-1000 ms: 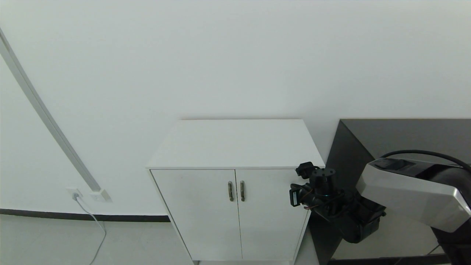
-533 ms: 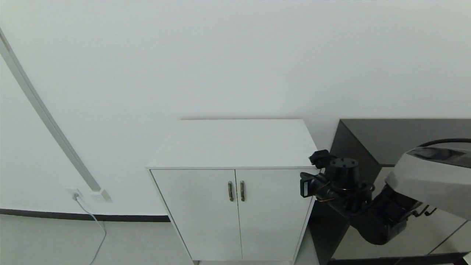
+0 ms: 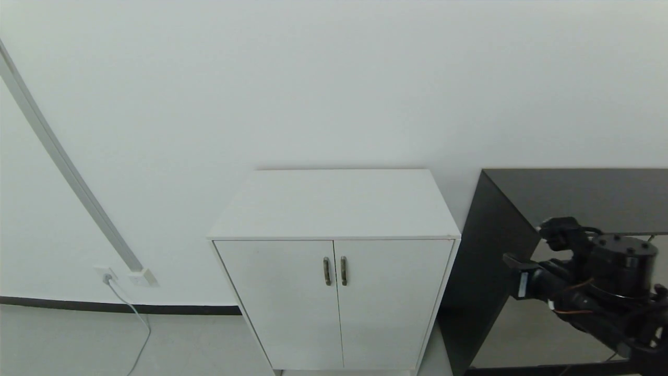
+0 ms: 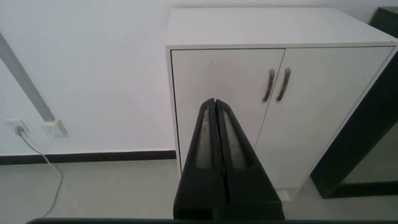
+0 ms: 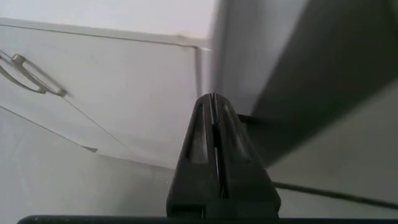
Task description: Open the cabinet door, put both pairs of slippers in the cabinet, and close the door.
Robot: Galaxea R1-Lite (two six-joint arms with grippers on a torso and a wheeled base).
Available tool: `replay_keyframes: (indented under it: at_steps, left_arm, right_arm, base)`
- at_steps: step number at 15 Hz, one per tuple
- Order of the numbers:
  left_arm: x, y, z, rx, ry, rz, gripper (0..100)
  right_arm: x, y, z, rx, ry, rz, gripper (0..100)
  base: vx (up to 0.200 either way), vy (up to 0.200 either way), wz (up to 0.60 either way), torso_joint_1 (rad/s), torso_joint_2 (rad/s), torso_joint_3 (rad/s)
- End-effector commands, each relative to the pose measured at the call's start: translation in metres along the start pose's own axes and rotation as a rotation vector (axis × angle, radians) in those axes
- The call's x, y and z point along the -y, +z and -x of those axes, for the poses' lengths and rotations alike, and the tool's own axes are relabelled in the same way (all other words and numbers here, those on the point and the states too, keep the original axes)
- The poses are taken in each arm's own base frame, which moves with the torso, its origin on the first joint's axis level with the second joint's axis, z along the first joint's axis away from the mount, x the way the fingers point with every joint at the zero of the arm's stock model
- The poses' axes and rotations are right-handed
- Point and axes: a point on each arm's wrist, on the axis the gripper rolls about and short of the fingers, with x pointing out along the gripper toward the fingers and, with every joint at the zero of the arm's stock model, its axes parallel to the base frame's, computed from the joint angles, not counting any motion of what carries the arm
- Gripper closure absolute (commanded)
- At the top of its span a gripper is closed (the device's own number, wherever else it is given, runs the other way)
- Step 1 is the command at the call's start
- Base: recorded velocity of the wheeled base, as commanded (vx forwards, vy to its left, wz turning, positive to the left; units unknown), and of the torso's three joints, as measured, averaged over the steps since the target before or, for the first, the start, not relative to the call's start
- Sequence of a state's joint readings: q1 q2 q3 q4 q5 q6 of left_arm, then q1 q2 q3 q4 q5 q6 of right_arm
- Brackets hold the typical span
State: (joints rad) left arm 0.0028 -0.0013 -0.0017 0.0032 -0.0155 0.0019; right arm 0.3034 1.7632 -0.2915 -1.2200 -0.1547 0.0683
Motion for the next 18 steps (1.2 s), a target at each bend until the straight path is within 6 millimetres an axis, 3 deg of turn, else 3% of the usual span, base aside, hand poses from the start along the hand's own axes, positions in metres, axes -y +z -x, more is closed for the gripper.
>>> replay_keyframes:
  at_steps: [1, 8, 11, 18]
  left_arm:
    - [0.000, 0.000, 0.000, -0.001, 0.000, 0.000, 100]
    - [0.000, 0.000, 0.000, -0.001, 0.000, 0.000, 100]
    - [0.000, 0.000, 0.000, -0.001, 0.000, 0.000, 100]
    - [0.000, 0.000, 0.000, -0.001, 0.000, 0.002, 100]
  right_arm:
    - [0.029, 0.001, 0.064, 0.062, -0.095, -0.025, 100]
    - [0.039, -0.013, 0.151, 0.056, -0.146, -0.035, 100]
    - [0.040, -0.035, 0.183, -0.035, -0.135, -0.026, 100]
    - [0.040, -0.069, 0.227, -0.077, -0.093, -0.023, 100]
  base:
    - [0.000, 0.000, 0.00, 0.000, 0.00, 0.000]
    - [0.000, 0.000, 0.00, 0.000, 0.00, 0.000]
    - [0.000, 0.000, 0.00, 0.000, 0.00, 0.000]
    - [0.000, 0.000, 0.00, 0.000, 0.00, 0.000]
